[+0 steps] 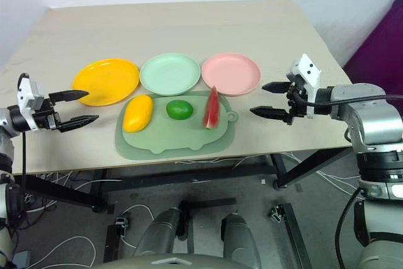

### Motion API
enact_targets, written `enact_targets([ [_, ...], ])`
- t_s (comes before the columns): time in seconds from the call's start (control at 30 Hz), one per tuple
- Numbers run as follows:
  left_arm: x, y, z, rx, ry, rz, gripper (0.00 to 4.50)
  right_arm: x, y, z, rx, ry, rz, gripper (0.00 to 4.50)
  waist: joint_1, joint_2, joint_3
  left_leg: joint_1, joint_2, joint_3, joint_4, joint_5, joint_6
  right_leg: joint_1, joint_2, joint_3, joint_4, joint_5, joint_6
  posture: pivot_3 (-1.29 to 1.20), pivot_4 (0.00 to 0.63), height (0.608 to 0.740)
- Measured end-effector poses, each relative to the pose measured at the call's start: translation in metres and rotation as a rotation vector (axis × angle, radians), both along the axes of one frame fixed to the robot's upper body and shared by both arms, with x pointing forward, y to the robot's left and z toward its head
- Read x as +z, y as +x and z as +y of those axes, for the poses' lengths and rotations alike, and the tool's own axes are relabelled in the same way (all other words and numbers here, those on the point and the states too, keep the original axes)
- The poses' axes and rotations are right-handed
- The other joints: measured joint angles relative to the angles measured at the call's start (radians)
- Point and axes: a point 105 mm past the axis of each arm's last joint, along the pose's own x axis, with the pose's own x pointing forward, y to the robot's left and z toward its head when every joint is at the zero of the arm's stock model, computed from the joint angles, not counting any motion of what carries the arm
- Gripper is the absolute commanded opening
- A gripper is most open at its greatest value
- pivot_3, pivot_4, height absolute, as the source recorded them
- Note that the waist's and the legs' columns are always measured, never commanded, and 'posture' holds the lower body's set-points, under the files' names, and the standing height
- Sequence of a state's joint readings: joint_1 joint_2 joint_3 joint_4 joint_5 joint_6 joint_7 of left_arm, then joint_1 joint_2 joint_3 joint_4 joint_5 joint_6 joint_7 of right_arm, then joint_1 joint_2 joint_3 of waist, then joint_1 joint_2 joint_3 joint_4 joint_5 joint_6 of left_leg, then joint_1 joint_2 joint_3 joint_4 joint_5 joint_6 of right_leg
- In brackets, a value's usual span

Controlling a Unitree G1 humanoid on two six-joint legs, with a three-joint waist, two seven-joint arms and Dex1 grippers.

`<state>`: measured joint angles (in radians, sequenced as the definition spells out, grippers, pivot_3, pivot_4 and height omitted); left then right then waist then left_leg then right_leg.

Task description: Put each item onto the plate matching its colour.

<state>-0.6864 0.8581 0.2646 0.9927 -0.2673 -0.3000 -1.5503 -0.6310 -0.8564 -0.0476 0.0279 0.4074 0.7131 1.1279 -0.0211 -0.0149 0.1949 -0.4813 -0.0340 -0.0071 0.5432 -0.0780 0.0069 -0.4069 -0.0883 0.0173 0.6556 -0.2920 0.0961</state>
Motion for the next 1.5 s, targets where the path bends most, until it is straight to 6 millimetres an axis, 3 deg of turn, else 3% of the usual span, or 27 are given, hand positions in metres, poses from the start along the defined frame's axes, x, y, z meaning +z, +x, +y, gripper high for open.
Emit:
enact_targets([
  [0.33,-0.003,0.0,-0.008,-0.029,0.018,-0.018,4.47,0.007,0.017,0.048,-0.145,0.069,0.153,4.5,0.003,0.0,0.0,0.0,0.004,0.004,0.0,0.0,0.0,-0.002,-0.001,-0.003,0.0,0.002,-0.001,0.0,0.15,0.737],
  [0.67,-0.002,0.003,-0.015,-0.037,0.013,-0.043,4.47,-0.007,0.025,0.089,-0.27,0.043,0.281,4.5,0.001,0.0,0.0,0.0,0.004,0.005,-0.001,0.0,0.0,-0.003,-0.001,-0.003,0.0,0.002,-0.001,0.0,0.15,0.737],
  [0.97,-0.01,0.002,-0.016,-0.027,0.0,-0.031,4.47,-0.025,0.029,0.108,-0.315,0.036,0.342,4.5,0.001,0.0,-0.001,0.0,0.004,0.006,0.0,0.0,0.0,-0.003,0.0,-0.003,0.0,0.003,0.0,0.0,0.15,0.737],
  [1.23,-0.009,0.001,-0.017,-0.029,-0.005,-0.047,4.47,-0.035,0.037,0.109,-0.39,0.015,0.343,4.5,0.001,-0.001,-0.001,0.0,0.004,0.006,0.0,0.0,0.0,-0.003,0.001,-0.004,0.0,0.004,-0.001,0.0,0.15,0.737],
  [1.5,-0.007,-0.001,-0.022,-0.045,0.01,-0.061,4.47,-0.063,0.041,0.116,-0.448,-0.038,0.385,4.5,0.0,0.0,-0.001,0.0,0.005,0.007,-0.001,0.0,0.0,-0.003,0.001,-0.003,0.0,0.005,-0.001,0.0,0.15,0.737],
])
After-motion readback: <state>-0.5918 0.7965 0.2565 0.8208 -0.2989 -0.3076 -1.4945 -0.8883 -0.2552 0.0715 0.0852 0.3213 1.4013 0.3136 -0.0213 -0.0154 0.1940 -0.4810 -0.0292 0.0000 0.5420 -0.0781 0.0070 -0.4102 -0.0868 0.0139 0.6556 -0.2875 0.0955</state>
